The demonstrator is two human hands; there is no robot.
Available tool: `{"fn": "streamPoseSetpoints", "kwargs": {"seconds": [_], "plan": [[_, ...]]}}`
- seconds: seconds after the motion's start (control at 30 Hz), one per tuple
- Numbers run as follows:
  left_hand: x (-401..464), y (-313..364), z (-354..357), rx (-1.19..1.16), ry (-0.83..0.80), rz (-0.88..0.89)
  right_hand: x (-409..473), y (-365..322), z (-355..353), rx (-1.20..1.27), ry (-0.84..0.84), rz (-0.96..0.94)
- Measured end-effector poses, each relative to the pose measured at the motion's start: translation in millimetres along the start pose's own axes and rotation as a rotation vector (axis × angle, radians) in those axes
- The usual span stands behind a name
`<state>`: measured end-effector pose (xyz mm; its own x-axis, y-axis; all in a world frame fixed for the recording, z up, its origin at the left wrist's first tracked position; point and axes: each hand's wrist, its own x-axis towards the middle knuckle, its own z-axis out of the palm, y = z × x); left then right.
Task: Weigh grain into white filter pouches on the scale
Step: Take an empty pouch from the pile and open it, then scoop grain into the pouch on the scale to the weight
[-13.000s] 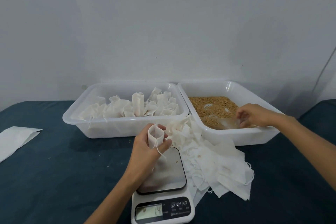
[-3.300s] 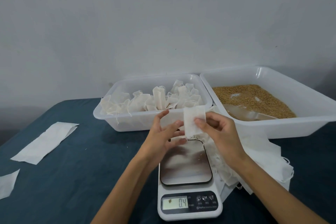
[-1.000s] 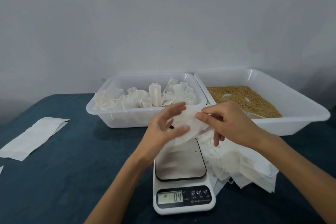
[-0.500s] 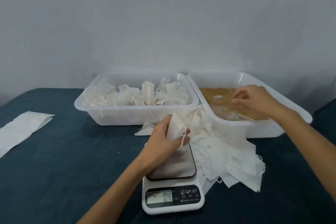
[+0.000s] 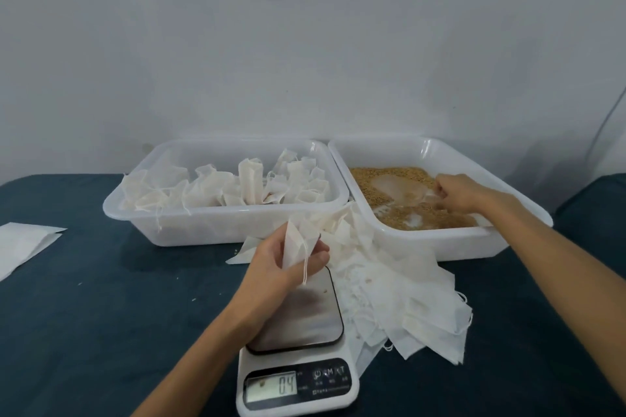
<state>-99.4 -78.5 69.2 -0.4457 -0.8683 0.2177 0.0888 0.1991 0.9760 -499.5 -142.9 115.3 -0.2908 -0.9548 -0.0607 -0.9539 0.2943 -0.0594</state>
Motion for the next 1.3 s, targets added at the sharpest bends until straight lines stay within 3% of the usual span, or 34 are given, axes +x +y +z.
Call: {"fn": "streamPoseSetpoints", "kwargs": {"seconds": [0.23,0.6,0.87,1.0,1.3], "plan": [[2.7,-1.1,-2.2,0.001,-0.003,-0.016,37.7,-18.3,1.8,-0.258,0.231,-0.011],[2.1,-0.2,-3.9,-0.038,0.022,-0.022,5.2,-5.9,-17.0,-0.325,0.17,-0.28],[2.0,-1.7,-4.6,-0.039,0.034,-0.03,-28.6,-0.8,-8.3,-0.182,-0.069,-0.348],[2.0,-1.4,-3.4,-0.023,0.026,-0.028,-35.4,9.0,-13.9,0.102,-0.154,-0.28],[0.2,2.5,0.2,-0.032,0.028,-0.03,-51.4,21.1,-11.2,0.279,-0.072,-0.262]]}}
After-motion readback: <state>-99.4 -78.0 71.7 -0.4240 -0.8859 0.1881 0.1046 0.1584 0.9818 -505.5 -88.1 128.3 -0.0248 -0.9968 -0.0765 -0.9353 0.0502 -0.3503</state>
